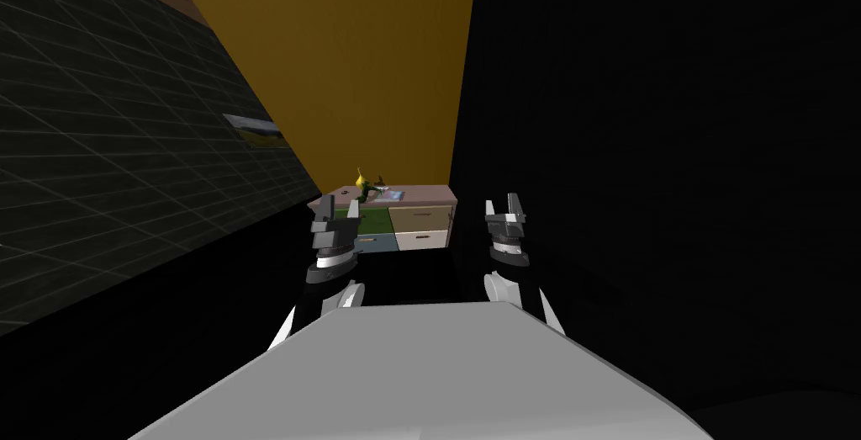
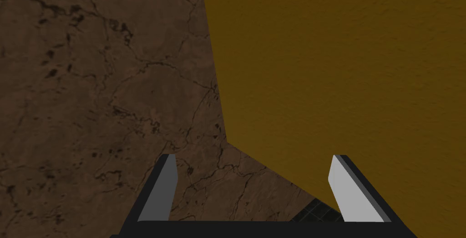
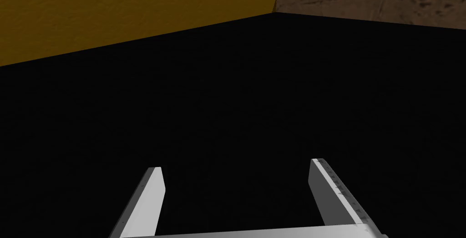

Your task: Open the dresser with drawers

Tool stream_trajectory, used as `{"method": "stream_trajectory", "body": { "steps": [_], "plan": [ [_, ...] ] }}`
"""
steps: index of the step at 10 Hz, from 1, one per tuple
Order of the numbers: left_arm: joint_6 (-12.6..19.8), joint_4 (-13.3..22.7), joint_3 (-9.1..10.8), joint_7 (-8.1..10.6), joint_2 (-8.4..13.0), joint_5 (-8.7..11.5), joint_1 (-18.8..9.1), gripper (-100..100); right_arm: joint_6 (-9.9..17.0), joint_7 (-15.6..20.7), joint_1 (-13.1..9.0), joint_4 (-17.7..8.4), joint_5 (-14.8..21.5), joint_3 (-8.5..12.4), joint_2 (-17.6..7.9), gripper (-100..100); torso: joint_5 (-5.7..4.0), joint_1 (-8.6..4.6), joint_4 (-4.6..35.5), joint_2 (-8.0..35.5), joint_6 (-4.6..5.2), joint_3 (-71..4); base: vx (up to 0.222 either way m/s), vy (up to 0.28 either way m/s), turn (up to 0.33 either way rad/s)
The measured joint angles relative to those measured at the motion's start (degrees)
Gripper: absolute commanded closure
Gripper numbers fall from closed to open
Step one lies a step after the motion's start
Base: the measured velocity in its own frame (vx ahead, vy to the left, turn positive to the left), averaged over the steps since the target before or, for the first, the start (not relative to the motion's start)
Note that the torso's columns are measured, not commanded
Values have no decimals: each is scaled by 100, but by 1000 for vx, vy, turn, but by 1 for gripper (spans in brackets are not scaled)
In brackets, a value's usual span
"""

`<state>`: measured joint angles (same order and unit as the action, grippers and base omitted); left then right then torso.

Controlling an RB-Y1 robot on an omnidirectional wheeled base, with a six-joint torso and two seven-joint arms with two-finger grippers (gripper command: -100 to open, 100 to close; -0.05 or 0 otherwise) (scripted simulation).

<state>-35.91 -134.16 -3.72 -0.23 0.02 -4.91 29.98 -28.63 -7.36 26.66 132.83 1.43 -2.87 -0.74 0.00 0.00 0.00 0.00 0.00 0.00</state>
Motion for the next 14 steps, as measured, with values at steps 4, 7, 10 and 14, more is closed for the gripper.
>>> {"method": "stream_trajectory", "body": {
  "steps": [4, 7, 10, 14],
  "plan": [
    [0, -1, 0, 0, 0, 0, 0, 0, 0, 0, 0, 1, 0, 0, 0, 0, 0, 0, 1424, 1422, 0, -2850, 0, 0, 0],
    [0, -1, 0, 0, 0, 0, 0, 0, 0, 0, 0, 2, 0, 0, 0, 0, 0, 0, 2691, 2693, 0, -5381, 0, 0, 0],
    [-1, -2, 0, 0, 0, 0, 0, -100, -1, 0, 0, 2, 0, 0, 0, 0, 0, 0, 3960, 3962, 0, -7919, 8, 0, -1],
    [-6, 303, 34, -19, 430, 2, -88, -100, 0, 0, 1, -1, 0, 0, 0, 0, 0, -1, 4224, 4218, 0, -8461, 58, -16, -5]
  ]
}}
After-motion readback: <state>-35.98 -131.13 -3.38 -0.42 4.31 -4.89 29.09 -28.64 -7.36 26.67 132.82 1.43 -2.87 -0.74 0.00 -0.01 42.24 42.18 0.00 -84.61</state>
